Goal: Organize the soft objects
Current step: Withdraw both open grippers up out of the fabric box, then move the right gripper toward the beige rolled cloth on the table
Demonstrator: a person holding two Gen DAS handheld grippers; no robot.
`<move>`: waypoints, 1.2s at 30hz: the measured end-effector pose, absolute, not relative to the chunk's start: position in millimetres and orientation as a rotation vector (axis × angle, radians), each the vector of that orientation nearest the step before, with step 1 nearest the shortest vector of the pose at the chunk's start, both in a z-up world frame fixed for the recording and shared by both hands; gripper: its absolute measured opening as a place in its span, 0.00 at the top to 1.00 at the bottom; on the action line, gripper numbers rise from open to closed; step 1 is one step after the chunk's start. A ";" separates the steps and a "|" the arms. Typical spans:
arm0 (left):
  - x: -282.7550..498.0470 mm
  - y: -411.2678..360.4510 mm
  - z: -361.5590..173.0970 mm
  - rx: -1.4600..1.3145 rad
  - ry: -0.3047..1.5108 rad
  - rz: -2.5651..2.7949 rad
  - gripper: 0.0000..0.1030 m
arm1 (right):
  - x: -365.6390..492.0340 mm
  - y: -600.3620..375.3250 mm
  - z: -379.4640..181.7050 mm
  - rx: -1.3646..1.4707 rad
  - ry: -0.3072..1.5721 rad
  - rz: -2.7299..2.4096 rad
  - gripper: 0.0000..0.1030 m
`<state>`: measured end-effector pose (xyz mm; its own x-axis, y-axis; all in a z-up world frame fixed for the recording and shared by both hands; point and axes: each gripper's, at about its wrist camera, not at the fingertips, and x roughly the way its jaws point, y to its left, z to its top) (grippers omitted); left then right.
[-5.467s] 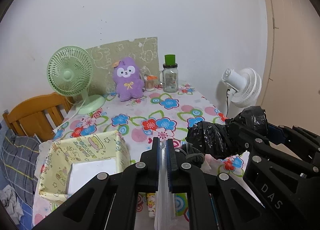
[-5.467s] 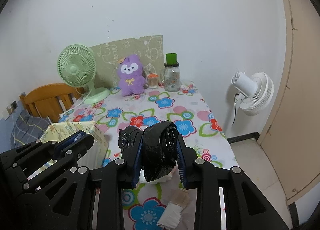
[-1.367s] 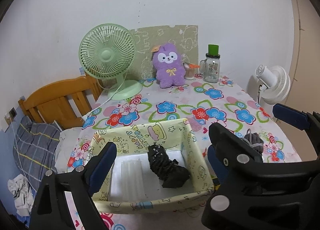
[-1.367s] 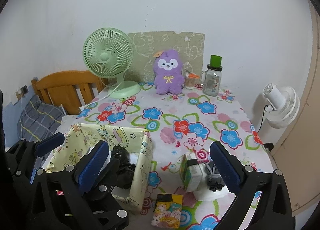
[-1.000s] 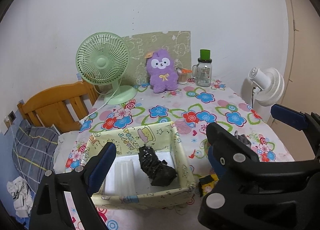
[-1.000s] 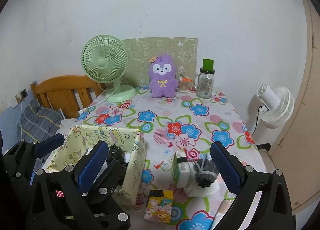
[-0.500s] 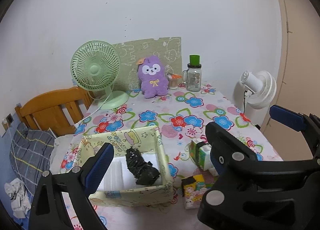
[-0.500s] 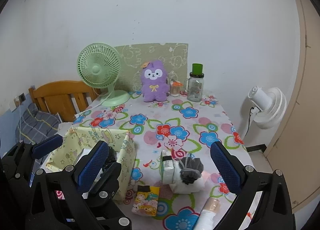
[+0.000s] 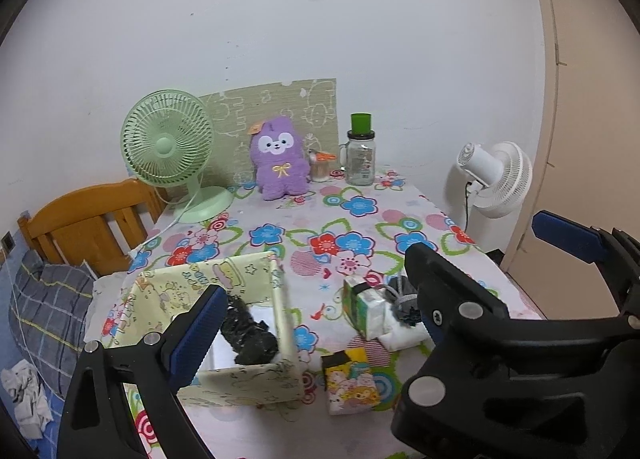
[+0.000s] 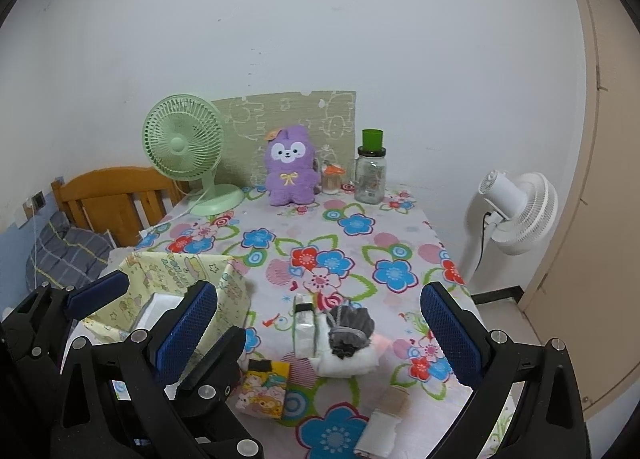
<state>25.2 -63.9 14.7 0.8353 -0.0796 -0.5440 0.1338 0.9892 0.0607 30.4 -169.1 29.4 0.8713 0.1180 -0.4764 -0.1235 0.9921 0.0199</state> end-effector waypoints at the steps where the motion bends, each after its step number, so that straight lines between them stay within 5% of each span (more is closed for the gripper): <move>1: 24.9 -65.6 14.4 0.099 0.570 -0.118 0.05 | 30.2 -170.9 28.9 -0.010 0.498 0.124 0.00; 36: 59.3 -111.7 -72.2 0.068 0.720 -0.243 0.05 | 57.8 -224.3 -56.3 0.010 0.621 0.097 0.00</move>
<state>59.3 -111.7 -72.2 0.7250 -0.1971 -0.6600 0.2437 0.9696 -0.0219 57.8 -224.3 -56.3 0.8087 0.0939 -0.5807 -0.0876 0.9954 0.0390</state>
